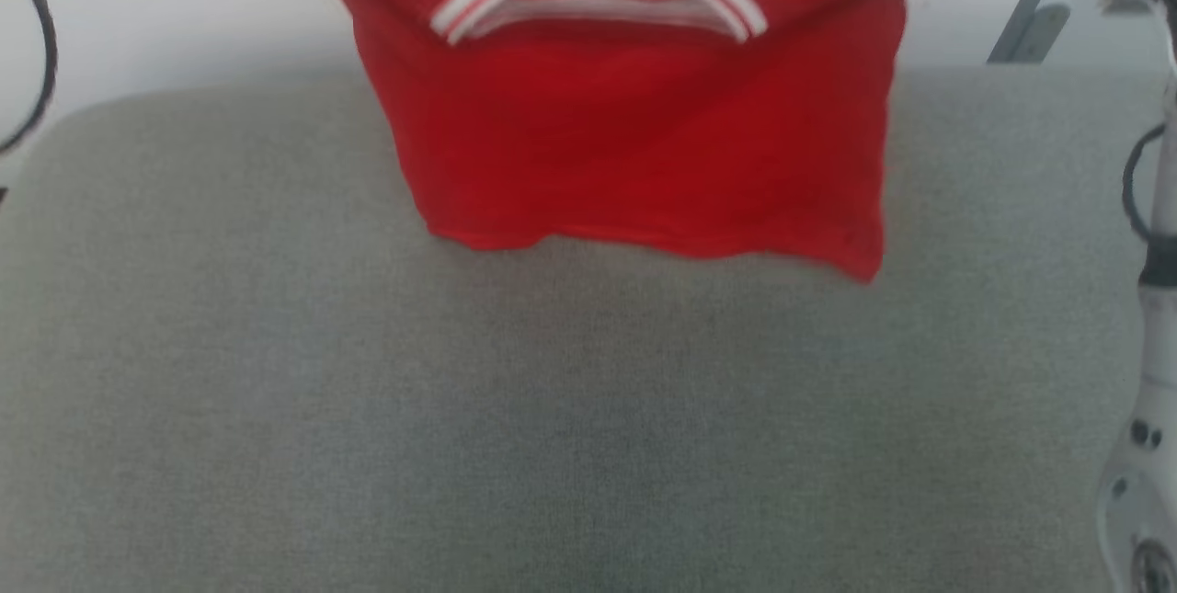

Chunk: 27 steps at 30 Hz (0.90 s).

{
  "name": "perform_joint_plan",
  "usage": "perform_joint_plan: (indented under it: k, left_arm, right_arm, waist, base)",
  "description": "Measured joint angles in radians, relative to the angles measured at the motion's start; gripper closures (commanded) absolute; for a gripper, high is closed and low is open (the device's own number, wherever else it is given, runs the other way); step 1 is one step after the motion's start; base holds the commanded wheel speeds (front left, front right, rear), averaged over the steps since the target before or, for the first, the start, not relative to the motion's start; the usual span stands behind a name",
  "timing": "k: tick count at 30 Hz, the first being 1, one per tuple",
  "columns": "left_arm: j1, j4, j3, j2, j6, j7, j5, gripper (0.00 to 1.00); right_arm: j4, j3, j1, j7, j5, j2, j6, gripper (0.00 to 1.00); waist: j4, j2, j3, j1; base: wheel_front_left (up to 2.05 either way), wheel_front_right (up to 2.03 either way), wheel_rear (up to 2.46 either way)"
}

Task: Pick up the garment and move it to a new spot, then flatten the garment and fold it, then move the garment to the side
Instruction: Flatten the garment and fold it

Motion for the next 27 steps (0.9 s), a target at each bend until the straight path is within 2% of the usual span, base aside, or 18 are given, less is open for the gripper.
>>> perform_joint_plan:
  k: [8, 13, 18, 20, 22, 27]
  left_arm:
    - [-0.199, 0.148, -0.002, -0.058, -0.017, -0.163, 0.058, 1.00]
    - [-0.330, 0.228, 0.005, -0.087, -0.017, -0.354, 0.113, 1.00]
    - [-0.419, 0.312, 0.006, -0.112, 0.003, -0.575, 0.171, 1.00]
    - [-0.419, 0.360, 0.003, -0.127, 0.010, -0.625, 0.174, 1.00]
    - [-0.401, 0.409, -0.002, -0.145, -0.002, -0.660, 0.173, 1.00]
    - [-0.312, 0.520, -0.019, -0.172, -0.031, -0.695, 0.158, 1.00]
  right_arm:
    - [0.149, 0.072, -0.181, -0.276, -0.089, -0.053, 0.000, 1.00]
    - [0.233, 0.095, -0.288, -0.472, -0.168, -0.090, 0.000, 1.00]
    - [0.325, 0.118, -0.365, -0.643, -0.256, -0.118, 0.000, 1.00]
    - [0.377, 0.135, -0.373, -0.674, -0.293, -0.126, 0.000, 1.00]
    - [0.431, 0.155, -0.371, -0.691, -0.300, -0.125, 0.000, 1.00]
    - [0.542, 0.186, -0.330, -0.696, -0.249, -0.112, 0.000, 1.00]
  waist:
    - [0.002, 0.0000, 0.137, 0.0000]
    - [0.009, 0.0000, 0.239, 0.0000]
    - [0.024, 0.0000, 0.333, 0.0000]
    - [0.033, 0.0000, 0.362, 0.0001]
    - [0.047, 0.0000, 0.379, 0.0001]
    - [0.078, 0.0000, 0.380, 0.0001]
  base:
    - [0.00, 0.00, 0.00]
    - [0.00, 0.00, 0.00]
    - [0.00, 0.00, 0.00]
    - [0.00, 0.00, 0.00]
    - [0.00, 0.00, 0.00]
    - [0.00, 0.00, 0.00]
